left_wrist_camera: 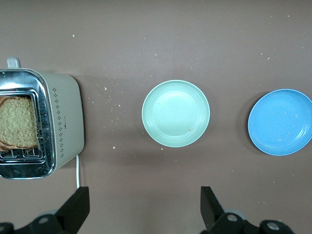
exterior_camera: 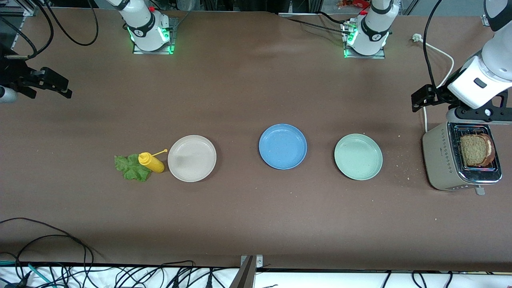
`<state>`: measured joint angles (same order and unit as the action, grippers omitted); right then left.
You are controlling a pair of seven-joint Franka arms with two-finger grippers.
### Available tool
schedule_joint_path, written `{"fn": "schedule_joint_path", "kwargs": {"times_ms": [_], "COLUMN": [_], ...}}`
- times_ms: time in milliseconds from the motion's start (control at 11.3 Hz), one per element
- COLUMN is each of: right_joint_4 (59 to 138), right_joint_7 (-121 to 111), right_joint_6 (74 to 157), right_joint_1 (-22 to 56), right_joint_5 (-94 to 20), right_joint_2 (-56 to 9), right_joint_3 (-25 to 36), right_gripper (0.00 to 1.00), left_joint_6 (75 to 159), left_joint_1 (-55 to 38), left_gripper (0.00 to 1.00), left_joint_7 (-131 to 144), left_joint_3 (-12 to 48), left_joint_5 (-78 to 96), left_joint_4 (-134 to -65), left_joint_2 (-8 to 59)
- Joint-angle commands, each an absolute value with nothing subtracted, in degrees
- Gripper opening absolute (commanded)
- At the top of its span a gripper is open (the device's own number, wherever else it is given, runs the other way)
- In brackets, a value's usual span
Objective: Make sandwich in blue plate with both arms
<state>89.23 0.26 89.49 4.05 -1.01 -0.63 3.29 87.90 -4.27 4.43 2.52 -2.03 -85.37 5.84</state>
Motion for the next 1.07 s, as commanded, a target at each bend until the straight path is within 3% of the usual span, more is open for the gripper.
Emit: {"fn": "schedule_joint_path", "kwargs": {"times_ms": [0,977], "right_joint_4": [91.21,87.10], "right_joint_7": [2.36,1.59], "right_joint_6": [91.30,91.23], "right_joint_1": [4.04,4.13], "right_joint_5": [0.00,-3.52], "right_joint_2": [0.17,-0.18], "right_joint_3": [3.16,3.16], "right_gripper": [1.00,1.00], "left_joint_6": [87.89,87.89], "left_joint_1": [-3.87,-3.78], "left_gripper": [1.00,1.00], "left_joint_7": [3.25,3.25], "left_joint_3": [2.64,2.55], "left_joint_5": [-1.58,-1.32], "left_joint_4": [-83.85,-83.85], "left_joint_2": [6.50,6.50]}}
